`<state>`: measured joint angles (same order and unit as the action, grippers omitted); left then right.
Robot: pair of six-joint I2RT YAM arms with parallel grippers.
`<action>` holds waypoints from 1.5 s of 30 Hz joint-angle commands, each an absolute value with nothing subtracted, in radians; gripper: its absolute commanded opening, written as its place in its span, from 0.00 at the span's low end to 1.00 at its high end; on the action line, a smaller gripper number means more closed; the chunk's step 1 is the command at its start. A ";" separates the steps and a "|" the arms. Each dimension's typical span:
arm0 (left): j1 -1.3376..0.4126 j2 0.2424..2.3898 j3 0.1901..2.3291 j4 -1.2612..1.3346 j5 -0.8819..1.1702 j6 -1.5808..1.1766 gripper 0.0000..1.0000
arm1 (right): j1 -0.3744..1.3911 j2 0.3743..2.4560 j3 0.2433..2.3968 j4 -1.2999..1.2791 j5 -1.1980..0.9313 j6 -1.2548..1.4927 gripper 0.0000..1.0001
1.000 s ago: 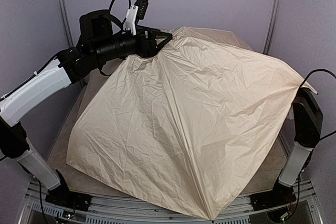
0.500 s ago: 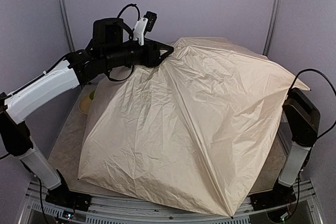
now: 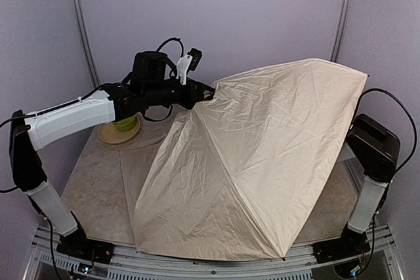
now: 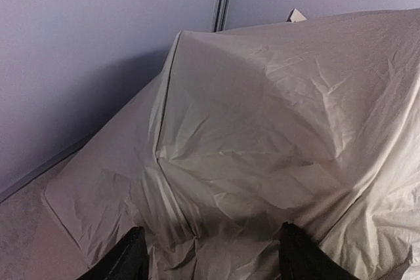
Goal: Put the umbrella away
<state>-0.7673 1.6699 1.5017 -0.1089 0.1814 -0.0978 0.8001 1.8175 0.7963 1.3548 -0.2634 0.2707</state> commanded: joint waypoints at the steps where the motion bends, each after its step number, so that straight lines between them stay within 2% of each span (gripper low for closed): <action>1: -0.751 1.562 1.382 -0.085 0.329 -0.132 0.75 | 0.790 1.719 0.837 1.294 -0.318 0.187 0.04; 7: -0.705 1.386 1.226 0.057 0.424 -0.141 0.98 | 0.730 1.637 0.824 1.300 -0.569 0.170 0.01; 8: -0.706 1.366 1.193 0.096 0.449 -0.168 0.99 | 0.732 1.620 0.860 1.248 -0.660 0.128 0.03; 14: -0.686 1.425 1.230 0.063 0.477 -0.198 0.99 | 0.751 1.612 0.892 1.199 -0.789 0.020 0.08; 19: -0.685 1.469 1.250 0.046 0.499 -0.193 0.99 | 0.768 1.590 0.905 1.176 -0.783 -0.033 0.09; 25: -0.711 1.503 1.242 0.029 0.648 -0.207 0.92 | 0.759 1.592 0.929 1.164 -0.711 -0.053 0.02; 28: -0.741 1.500 1.227 0.020 0.668 -0.188 0.81 | 0.754 1.606 0.931 1.201 -0.688 -0.027 0.01; 34: -0.742 1.489 1.237 -0.051 0.690 -0.167 0.36 | 0.735 1.613 0.930 1.216 -0.640 0.004 0.00; 36: -0.731 1.462 1.225 -0.064 0.655 -0.160 0.23 | 0.731 1.599 0.906 1.192 -0.621 -0.006 0.04; 40: -0.709 1.384 1.195 -0.064 0.569 -0.153 0.00 | 0.721 1.549 0.819 1.137 -0.566 -0.027 0.17; 43: -0.701 1.353 1.166 -0.055 0.516 -0.146 0.00 | 0.714 1.492 0.758 1.054 -0.528 -0.042 0.36; 45: -0.688 1.350 1.158 -0.069 0.494 -0.145 0.00 | 0.710 1.451 0.720 0.956 -0.500 -0.043 0.55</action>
<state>-0.7017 1.3849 1.1881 -0.0025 0.5449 -0.1589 0.7227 1.5326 0.7795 1.0813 -0.5888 -0.0257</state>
